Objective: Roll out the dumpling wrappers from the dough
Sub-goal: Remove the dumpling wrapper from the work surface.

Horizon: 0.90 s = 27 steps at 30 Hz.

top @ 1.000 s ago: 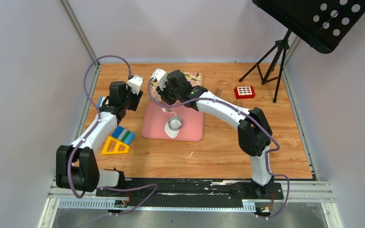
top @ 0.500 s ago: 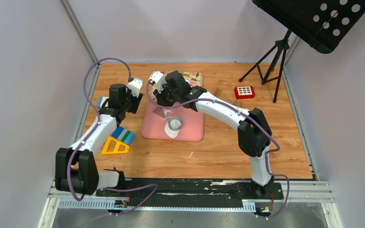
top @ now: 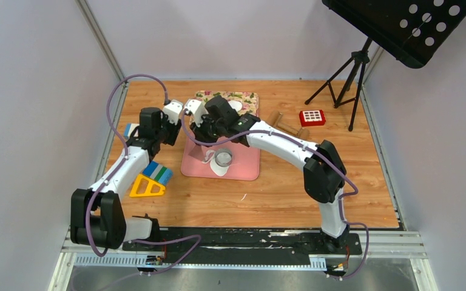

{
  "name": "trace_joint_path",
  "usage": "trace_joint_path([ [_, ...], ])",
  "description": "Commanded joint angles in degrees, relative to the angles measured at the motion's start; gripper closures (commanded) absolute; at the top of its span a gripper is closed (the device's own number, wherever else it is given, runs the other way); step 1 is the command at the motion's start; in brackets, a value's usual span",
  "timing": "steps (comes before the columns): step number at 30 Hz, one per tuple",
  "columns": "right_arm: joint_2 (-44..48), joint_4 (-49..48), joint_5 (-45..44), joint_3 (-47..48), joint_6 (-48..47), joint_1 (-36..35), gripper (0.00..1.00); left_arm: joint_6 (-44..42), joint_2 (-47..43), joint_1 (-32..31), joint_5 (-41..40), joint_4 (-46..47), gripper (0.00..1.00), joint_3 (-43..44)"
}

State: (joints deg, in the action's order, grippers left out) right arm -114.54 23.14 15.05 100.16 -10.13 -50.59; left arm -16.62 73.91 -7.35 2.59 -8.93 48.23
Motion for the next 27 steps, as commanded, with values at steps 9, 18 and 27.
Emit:
trace_joint_path([
  [9,4.4,5.0,9.1,0.9,5.1,-2.3,1.00,1.2,-2.0,0.4,1.7,1.3,0.43,-0.9],
  [18,8.7,7.5,12.1,3.4,1.5,-2.5,1.00,1.5,-1.6,0.4,1.9,1.7,0.43,-1.0],
  [27,11.1,11.9,9.7,9.4,-3.5,-2.6,1.00,1.8,-1.1,0.4,1.8,1.7,0.43,-0.8],
])
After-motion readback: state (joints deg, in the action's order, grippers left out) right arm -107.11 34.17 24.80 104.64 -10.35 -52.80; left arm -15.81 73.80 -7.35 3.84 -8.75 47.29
